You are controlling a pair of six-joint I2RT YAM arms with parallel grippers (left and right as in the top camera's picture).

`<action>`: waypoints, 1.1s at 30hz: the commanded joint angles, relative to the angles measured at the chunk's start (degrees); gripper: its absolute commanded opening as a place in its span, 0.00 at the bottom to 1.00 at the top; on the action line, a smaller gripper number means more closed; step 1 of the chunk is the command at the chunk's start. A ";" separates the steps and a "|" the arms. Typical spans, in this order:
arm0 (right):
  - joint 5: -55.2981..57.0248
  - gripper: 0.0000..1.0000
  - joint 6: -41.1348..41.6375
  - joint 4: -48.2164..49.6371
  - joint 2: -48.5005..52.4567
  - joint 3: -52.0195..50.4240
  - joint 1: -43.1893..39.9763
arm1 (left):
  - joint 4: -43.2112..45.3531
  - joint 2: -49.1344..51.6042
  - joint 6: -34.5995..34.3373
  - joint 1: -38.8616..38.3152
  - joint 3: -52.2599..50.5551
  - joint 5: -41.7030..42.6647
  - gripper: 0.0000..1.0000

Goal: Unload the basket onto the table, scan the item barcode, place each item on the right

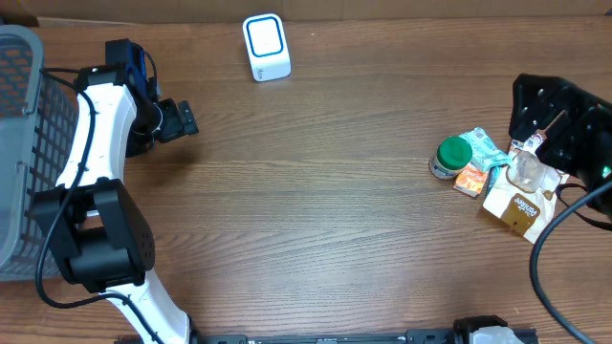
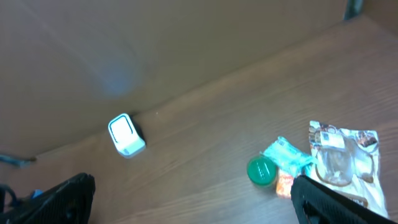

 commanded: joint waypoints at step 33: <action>-0.26 1.00 -6.99 84.63 -67.36 -118.40 -2.14 | 0.00 -0.37 0.46 -0.07 0.70 -0.33 0.99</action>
